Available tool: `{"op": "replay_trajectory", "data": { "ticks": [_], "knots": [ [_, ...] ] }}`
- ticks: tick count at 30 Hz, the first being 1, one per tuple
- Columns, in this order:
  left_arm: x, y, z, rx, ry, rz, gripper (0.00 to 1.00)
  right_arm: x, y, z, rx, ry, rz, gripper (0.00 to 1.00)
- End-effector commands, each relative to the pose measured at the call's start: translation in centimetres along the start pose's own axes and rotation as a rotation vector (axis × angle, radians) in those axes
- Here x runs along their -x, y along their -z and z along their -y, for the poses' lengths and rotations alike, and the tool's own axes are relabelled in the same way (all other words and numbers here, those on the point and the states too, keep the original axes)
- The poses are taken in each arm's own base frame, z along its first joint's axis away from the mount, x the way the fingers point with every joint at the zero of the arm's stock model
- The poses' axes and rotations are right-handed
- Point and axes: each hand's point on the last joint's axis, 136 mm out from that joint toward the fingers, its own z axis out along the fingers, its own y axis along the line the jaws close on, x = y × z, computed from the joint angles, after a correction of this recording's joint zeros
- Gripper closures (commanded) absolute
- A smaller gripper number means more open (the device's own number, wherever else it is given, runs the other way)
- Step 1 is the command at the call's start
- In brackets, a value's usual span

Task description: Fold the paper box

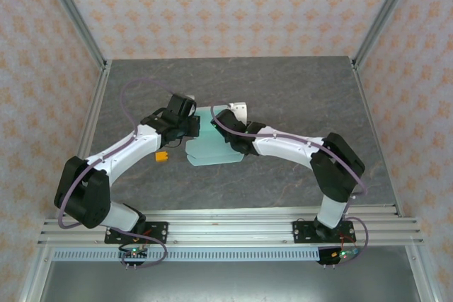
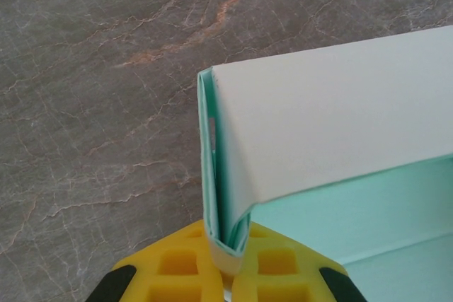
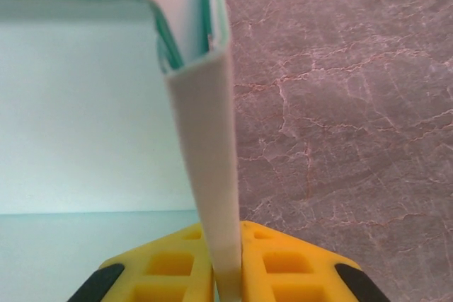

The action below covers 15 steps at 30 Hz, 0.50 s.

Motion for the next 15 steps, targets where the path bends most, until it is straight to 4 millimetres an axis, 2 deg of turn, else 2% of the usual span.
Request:
{"op": "replay_trajectory", "data": {
  "ticks": [1, 7, 12, 15],
  "knots": [
    [0.5, 0.9, -0.3, 0.004, 0.016, 0.034, 1.00, 0.2, -0.2, 2.7, -0.164, 0.015, 0.025, 0.87],
    [0.4, 0.8, -0.3, 0.006, 0.018, 0.034, 1.00, 0.2, -0.1, 3.1, -0.202, 0.024, 0.030, 0.83],
    [0.3, 0.7, -0.8, 0.030, 0.012, 0.032, 1.00, 1.0, 0.9, 1.6, -0.086, 0.001, 0.029, 0.73],
    [0.2, 0.5, -0.9, 0.039, 0.012, 0.030, 1.00, 1.4, 2.0, 0.5, 0.010, -0.013, 0.022, 0.65]
  ]
}}
